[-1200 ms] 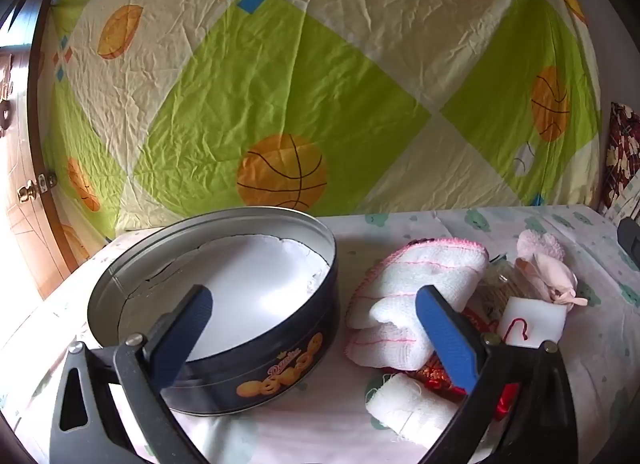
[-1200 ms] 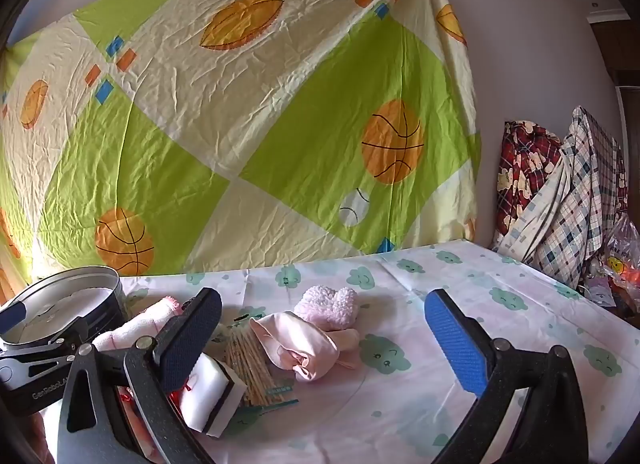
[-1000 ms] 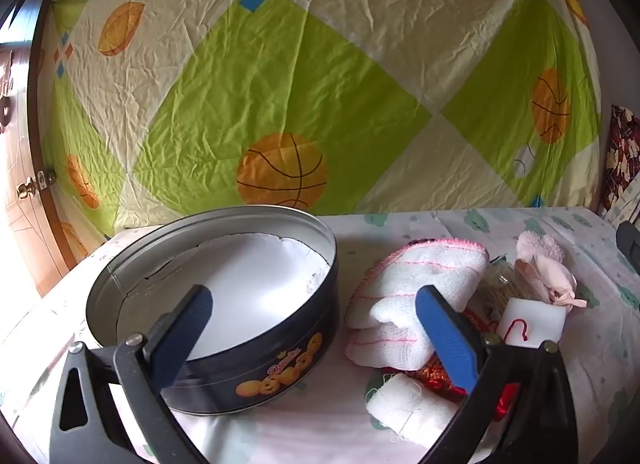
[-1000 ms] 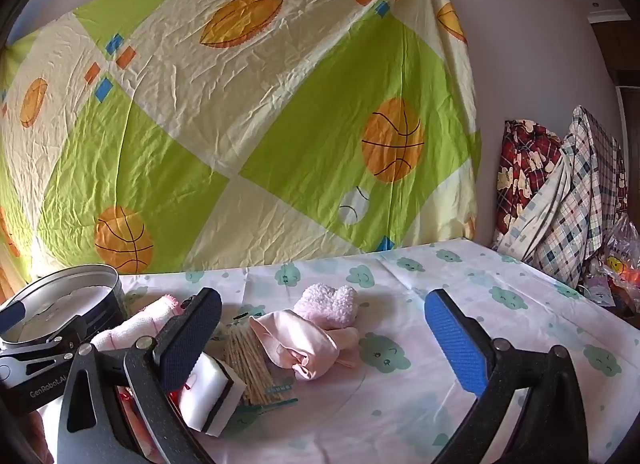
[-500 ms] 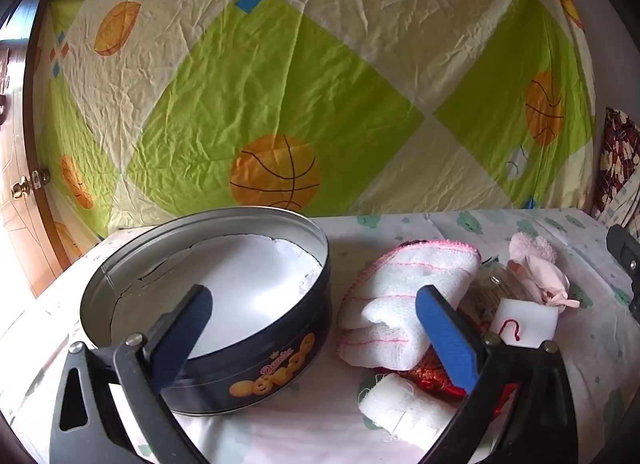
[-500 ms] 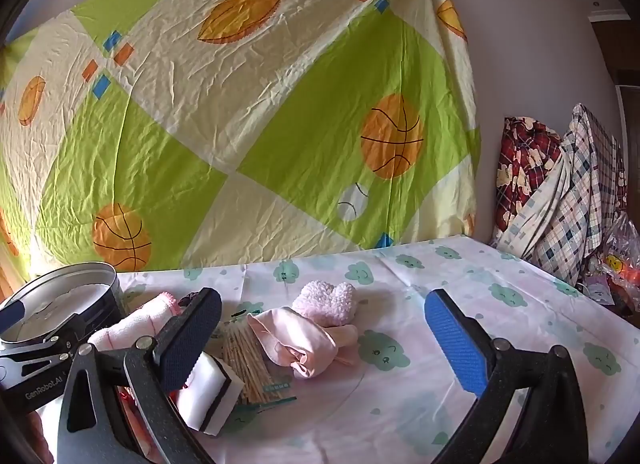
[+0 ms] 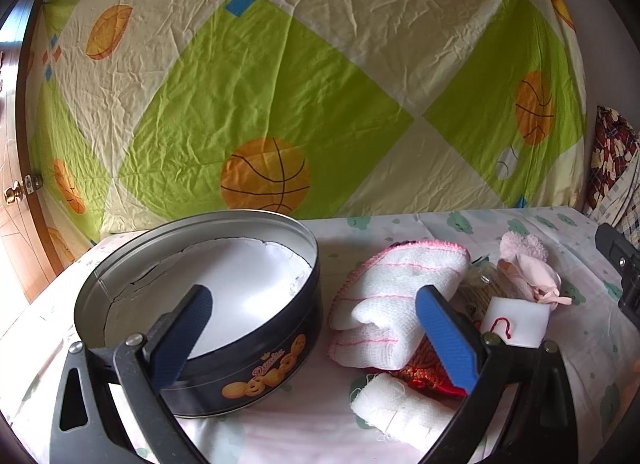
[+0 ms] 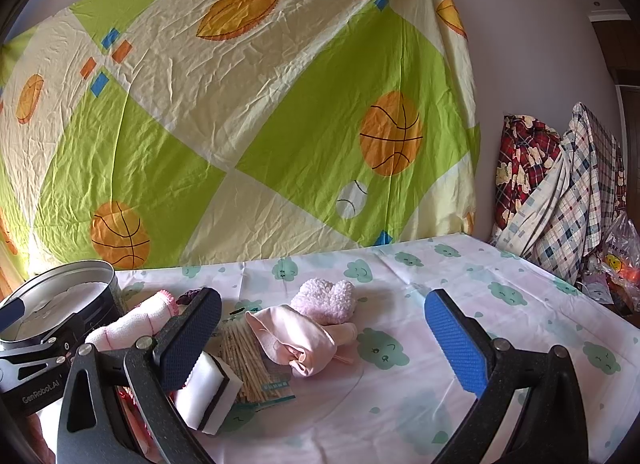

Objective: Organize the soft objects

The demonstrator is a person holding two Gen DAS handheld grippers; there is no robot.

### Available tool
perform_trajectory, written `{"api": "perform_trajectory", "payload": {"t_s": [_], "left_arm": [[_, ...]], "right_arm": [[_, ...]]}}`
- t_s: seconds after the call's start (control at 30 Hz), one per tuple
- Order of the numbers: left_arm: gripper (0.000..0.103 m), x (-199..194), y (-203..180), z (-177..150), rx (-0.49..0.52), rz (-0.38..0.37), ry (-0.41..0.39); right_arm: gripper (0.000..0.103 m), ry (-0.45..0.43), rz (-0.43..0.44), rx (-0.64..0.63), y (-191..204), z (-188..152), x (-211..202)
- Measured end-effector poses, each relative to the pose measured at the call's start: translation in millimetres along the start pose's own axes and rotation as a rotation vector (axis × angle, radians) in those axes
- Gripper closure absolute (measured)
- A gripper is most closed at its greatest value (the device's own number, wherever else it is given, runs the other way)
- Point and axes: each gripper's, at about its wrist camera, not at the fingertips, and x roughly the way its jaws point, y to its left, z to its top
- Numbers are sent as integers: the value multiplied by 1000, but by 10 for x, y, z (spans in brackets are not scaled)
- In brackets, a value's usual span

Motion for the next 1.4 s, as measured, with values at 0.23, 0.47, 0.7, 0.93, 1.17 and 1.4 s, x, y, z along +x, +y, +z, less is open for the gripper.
{"api": "perform_trajectory", "payload": {"t_s": [0.23,0.47,0.7,0.93,1.17,1.4], "left_arm": [[0,8,-27,-4,13,-19,9],[0,68,-18,-22,5,-43,58],[0,45,-127,-10,48,-75,34],[1,138,-454,113,162,-62,35],[29,462,-854,162,255,-122,158],[69,742,-852,54,206,-162,274]], "right_arm": [[1,1,-1,1,3,6,3],[1,1,-22,10,-44,-10,4],[1,2,-26,26,-94,13,8],[1,14,-16,46,-121,40,13],[1,18,-15,85,-200,68,12],[1,65,4,159,-328,78,82]]}}
